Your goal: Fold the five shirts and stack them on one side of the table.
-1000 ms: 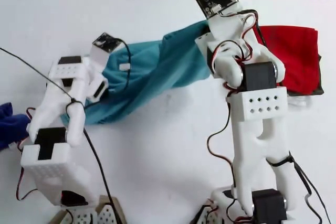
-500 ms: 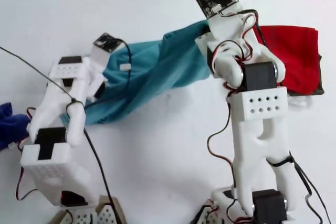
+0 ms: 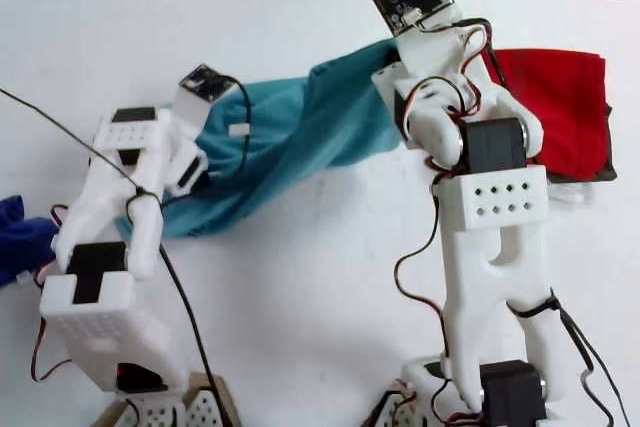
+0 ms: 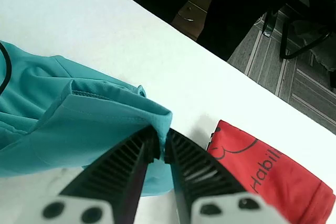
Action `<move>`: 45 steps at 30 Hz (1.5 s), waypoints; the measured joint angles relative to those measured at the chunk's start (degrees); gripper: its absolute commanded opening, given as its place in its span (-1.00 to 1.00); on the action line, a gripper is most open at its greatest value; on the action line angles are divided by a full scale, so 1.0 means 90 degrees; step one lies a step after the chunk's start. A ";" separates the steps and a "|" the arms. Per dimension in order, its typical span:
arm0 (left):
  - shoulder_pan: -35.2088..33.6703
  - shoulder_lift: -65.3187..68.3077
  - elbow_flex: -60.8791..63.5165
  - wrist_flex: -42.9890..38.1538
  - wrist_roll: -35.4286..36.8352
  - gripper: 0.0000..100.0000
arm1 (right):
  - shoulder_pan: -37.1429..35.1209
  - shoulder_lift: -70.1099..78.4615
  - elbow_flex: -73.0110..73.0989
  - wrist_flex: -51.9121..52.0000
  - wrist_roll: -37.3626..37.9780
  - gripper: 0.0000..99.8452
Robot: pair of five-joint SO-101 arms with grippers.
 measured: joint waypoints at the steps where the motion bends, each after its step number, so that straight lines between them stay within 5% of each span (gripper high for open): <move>1: 0.0000 0.0000 0.0000 0.0000 0.0000 -0.59 | 0.0000 0.0000 0.0000 0.0000 0.0000 -0.96; 8: 0.0000 0.0352 -0.0098 0.0000 -0.0020 -0.59 | 0.0000 0.0000 0.0000 0.0000 0.0000 -0.96; 14: 0.0078 0.0860 -0.0684 0.0459 -0.0010 -0.93 | 0.0000 0.0000 0.0000 0.0000 0.0000 -0.96; 34: 0.0195 0.0918 -0.3389 0.3477 0.0176 -0.95 | 0.0000 0.0000 0.0000 -0.0147 0.0000 -0.96; 40: -0.0313 -0.0039 -0.4581 0.4552 0.0088 -0.95 | 0.0000 0.0332 0.0000 -0.1153 0.0000 -0.96; 45: -0.0293 -0.0957 -0.4112 0.4679 0.0049 -0.95 | 0.0000 0.0352 -0.0156 -0.1241 0.0000 -0.96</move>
